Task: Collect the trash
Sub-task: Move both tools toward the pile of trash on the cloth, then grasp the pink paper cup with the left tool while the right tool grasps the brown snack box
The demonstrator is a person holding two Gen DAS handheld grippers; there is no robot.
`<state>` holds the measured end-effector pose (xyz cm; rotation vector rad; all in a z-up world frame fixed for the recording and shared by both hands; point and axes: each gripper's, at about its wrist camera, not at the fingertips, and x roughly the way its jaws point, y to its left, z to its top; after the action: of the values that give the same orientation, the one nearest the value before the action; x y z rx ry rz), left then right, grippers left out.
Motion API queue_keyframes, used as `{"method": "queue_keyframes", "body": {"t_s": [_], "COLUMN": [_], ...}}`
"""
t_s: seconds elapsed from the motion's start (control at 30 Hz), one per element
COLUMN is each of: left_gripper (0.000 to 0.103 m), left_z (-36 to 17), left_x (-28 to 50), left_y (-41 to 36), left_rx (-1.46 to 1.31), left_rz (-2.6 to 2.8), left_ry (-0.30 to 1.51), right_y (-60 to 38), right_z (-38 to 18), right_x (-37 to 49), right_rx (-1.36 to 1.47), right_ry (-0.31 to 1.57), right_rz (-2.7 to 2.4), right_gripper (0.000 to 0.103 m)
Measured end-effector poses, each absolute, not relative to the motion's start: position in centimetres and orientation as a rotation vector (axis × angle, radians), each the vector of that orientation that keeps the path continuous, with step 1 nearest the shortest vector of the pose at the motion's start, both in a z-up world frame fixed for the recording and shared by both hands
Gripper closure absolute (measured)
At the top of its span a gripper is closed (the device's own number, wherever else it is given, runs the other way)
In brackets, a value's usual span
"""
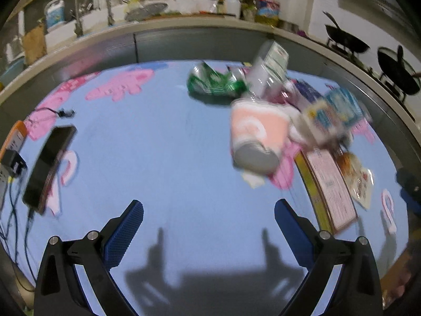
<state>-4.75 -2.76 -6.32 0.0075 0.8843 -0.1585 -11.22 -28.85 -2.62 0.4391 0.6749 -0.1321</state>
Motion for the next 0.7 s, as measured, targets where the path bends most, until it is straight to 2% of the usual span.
{"method": "queue_keyframes", "body": {"t_s": [0.13, 0.27, 0.4, 0.5, 0.7], "left_gripper": [0.004, 0.004, 0.004, 0.004, 0.005], "left_z": [-6.2, -5.4, -5.9, -5.9, -4.7], "left_x": [-5.3, -6.4, -6.6, -5.7, -2.2], "left_y": [-3.2, -3.7, -4.5, -4.7, -3.5], "left_rx": [0.027, 0.011, 0.029, 0.037, -0.038], "left_rz": [-0.169, -0.257, -0.335, -0.343, -0.304], "left_ry": [0.892, 0.854, 0.891, 0.903, 0.878], "right_y": [-27.4, -26.4, -25.4, -24.3, -24.4], "right_z": [-3.9, -3.0, -3.3, -4.1, -4.5], "right_x": [-12.3, -13.2, -13.3, -12.5, -12.3], "right_rx": [0.426, 0.387, 0.399, 0.376, 0.396], "right_ry": [0.732, 0.690, 0.706, 0.772, 0.783], "right_rz": [-0.087, -0.065, 0.049, 0.118, 0.104], "right_gripper": [0.005, 0.005, 0.005, 0.005, 0.005]}}
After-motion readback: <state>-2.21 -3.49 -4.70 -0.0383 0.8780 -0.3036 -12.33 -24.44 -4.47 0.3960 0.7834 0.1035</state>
